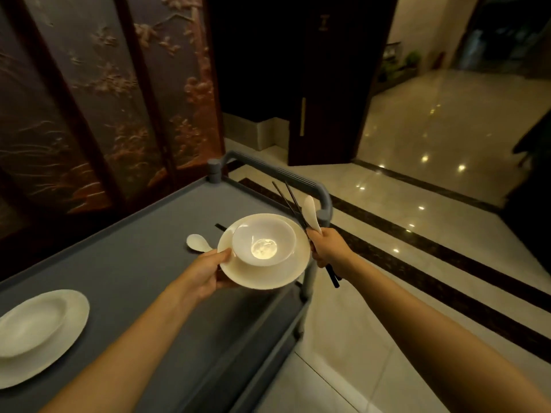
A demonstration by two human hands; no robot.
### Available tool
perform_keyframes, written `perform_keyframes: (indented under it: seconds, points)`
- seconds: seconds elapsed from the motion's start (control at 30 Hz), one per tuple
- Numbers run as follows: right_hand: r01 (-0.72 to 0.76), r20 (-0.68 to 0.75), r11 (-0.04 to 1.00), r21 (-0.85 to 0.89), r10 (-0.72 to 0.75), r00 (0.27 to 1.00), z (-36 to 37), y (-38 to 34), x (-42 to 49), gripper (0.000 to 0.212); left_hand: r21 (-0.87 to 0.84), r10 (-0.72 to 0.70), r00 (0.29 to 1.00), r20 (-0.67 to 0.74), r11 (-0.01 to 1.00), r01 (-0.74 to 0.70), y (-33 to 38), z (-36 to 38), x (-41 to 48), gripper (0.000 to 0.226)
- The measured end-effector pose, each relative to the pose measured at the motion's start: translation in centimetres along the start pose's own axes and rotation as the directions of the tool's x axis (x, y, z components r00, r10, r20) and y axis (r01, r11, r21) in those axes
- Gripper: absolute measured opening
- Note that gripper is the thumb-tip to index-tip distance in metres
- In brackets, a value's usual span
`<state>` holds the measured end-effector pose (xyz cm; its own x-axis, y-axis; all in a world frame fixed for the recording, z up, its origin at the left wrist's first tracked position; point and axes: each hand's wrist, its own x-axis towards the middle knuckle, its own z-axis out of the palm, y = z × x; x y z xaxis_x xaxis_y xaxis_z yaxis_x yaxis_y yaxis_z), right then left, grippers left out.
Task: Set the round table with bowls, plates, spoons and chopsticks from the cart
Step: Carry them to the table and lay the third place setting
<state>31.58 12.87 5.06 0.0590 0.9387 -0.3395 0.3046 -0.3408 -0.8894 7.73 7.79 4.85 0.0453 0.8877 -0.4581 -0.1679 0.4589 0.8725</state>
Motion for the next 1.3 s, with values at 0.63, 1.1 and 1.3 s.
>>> perform_keyframes:
  seconds: [0.63, 1.1, 1.3]
  points:
    - [-0.070, -0.643, 0.987, 0.146, 0.149, 0.751, -16.9, 14.9, -28.7, 0.018, 0.343, -0.221, 0.832, 0.509, 0.939, 0.040, -7.5, 23.0, -12.5, 0.025]
    - [-0.080, -0.934, 0.959, 0.272, 0.283, 0.219, -26.3, 26.9, -59.3, 0.030, 0.556, -0.435, 0.491, 0.755, 0.822, -0.127, -20.0, 42.9, -33.7, 0.012]
    - [-0.136, -0.932, 0.923, 0.361, 0.362, -0.013, -27.2, 31.8, -71.9, 0.031, 0.598, -0.533, 0.298, 0.792, 0.776, -0.203, -27.0, 48.4, -44.4, 0.031]
